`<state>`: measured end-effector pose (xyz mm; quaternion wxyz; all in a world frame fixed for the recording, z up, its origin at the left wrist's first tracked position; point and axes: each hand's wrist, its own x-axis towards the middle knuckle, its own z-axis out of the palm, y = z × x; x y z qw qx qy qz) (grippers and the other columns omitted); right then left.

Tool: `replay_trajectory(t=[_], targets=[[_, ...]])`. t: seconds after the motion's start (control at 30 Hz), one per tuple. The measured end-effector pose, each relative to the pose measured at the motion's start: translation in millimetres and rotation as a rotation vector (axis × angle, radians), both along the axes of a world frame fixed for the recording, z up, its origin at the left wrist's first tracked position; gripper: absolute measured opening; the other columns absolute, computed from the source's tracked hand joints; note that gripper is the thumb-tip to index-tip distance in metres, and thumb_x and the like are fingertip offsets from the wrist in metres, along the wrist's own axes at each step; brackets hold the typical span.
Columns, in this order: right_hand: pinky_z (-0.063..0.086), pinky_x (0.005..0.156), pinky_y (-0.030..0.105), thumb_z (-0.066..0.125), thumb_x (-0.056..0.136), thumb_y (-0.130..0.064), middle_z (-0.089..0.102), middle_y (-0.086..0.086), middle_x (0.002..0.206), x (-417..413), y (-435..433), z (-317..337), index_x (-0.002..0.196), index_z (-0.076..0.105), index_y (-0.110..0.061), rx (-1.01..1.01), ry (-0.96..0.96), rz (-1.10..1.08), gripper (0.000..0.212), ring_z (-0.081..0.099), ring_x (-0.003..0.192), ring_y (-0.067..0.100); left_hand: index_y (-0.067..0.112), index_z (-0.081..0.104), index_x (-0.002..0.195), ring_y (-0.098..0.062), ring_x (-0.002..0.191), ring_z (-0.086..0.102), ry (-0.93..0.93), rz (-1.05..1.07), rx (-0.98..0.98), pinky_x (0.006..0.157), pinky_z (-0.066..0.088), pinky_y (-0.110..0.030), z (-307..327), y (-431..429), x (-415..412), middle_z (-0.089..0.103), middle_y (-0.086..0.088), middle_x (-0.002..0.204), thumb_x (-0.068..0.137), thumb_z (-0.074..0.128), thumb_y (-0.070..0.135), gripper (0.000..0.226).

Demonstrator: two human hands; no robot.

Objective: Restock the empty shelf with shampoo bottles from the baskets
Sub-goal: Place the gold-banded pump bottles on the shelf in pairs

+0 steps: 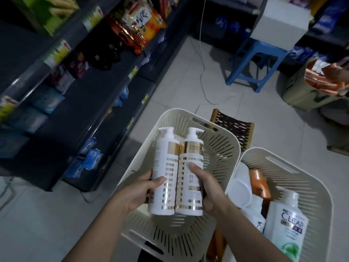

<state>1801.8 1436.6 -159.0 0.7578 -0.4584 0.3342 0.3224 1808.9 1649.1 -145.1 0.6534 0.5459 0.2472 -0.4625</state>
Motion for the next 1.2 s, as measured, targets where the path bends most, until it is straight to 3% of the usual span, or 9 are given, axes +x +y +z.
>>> replay_trajectory(t=[0.17, 0.37, 0.47, 0.53, 0.67, 0.73, 0.9, 1.07, 1.2], targets=[[0.054, 0.092, 0.055, 0.089, 0.064, -0.040, 0.064, 0.022, 0.127, -9.6, -7.0, 56.0, 0.138, 0.051, -0.006, 0.078, -0.201, 0.123, 0.090, 0.063, 0.116, 0.040, 0.012, 0.056, 0.128, -0.033, 0.111, 0.065, -0.085, 0.164, -0.215, 0.092, 0.049, -0.053, 34.3, 2.1, -35.8, 0.067, -0.016, 0.121, 0.037, 0.099, 0.030, 0.103], [0.049, 0.095, 0.056, 0.052, 0.083, -0.053, 0.069, 0.022, 0.118, -24.9, 0.8, 124.3, 0.124, 0.064, -0.006, 0.206, -0.231, 0.216, 0.063, 0.067, 0.108, 0.038, 0.009, 0.080, 0.084, -0.033, 0.089, 0.072, -0.166, 0.498, -0.220, 0.071, 0.059, -0.046, 81.3, -8.2, -89.6, 0.073, -0.021, 0.102, 0.014, 0.099, 0.039, 0.078], [0.054, 0.090, 0.052, 0.063, 0.083, -0.045, 0.068, 0.020, 0.121, -32.6, 13.7, 149.1, 0.128, 0.060, -0.005, 0.181, -0.372, 0.349, 0.060, 0.066, 0.112, 0.038, 0.004, 0.074, 0.101, -0.037, 0.096, 0.070, -0.280, 0.584, -0.161, 0.079, 0.057, -0.049, 106.3, -0.4, -118.9, 0.070, -0.023, 0.108, 0.022, 0.100, 0.037, 0.090], [0.054, 0.091, 0.054, 0.078, 0.072, -0.046, 0.068, 0.021, 0.122, -37.8, 27.1, 162.5, 0.130, 0.056, -0.004, 0.160, -0.444, 0.451, 0.075, 0.066, 0.112, 0.038, 0.000, 0.064, 0.117, -0.042, 0.107, 0.065, -0.383, 0.626, -0.112, 0.090, 0.052, -0.054, 124.9, 10.3, -138.2, 0.065, -0.027, 0.118, 0.038, 0.098, 0.037, 0.094], [0.056, 0.089, 0.055, 0.083, 0.071, -0.038, 0.069, 0.021, 0.120, -55.1, 64.6, 186.6, 0.131, 0.054, -0.005, 0.186, -0.504, 0.595, 0.074, 0.067, 0.109, 0.039, -0.002, 0.058, 0.123, -0.044, 0.110, 0.062, -0.554, 0.711, -0.049, 0.089, 0.053, -0.053, 160.0, 31.2, -179.7, 0.062, -0.030, 0.121, 0.077, 0.068, 0.035, 0.060], [0.057, 0.088, 0.053, 0.077, 0.079, -0.032, 0.069, 0.021, 0.119, -67.7, 89.2, 198.4, 0.131, 0.055, -0.006, 0.207, -0.522, 0.661, 0.062, 0.068, 0.108, 0.038, 0.001, 0.060, 0.121, -0.044, 0.108, 0.064, -0.588, 0.781, -0.046, 0.082, 0.056, -0.051, 174.6, 42.9, -203.7, 0.064, -0.029, 0.119, 0.077, 0.065, 0.034, 0.056], [0.061, 0.078, 0.046, 0.076, 0.076, -0.023, 0.072, 0.019, 0.113, -105.2, 159.1, 224.2, 0.128, 0.056, -0.007, 0.241, -0.562, 0.836, 0.058, 0.071, 0.102, 0.036, -0.004, 0.049, 0.132, -0.051, 0.118, 0.055, -0.707, 0.970, -0.003, 0.097, 0.043, -0.064, 204.0, 84.2, -270.9, 0.055, -0.034, 0.128, 0.066, 0.085, 0.040, 0.087], [0.057, 0.084, 0.052, 0.092, 0.060, -0.025, 0.073, 0.019, 0.111, -149.0, 233.8, 244.8, 0.124, 0.056, -0.008, 0.292, -0.608, 1.026, 0.076, 0.071, 0.101, 0.036, -0.005, 0.057, 0.121, -0.049, 0.106, 0.062, -0.738, 1.141, 0.125, 0.086, 0.053, -0.055, 225.7, 130.2, -336.2, 0.062, -0.034, 0.118, 0.057, 0.092, 0.037, 0.084], [0.058, 0.082, 0.051, 0.088, 0.057, -0.022, 0.074, 0.017, 0.107, -186.8, 292.0, 257.1, 0.122, 0.057, -0.008, 0.316, -0.649, 1.135, 0.074, 0.072, 0.097, 0.035, -0.003, 0.061, 0.112, -0.045, 0.100, 0.066, -0.780, 1.278, 0.213, 0.079, 0.057, -0.051, 239.2, 162.8, -386.0, 0.065, -0.032, 0.112, 0.046, 0.096, 0.038, 0.085]])
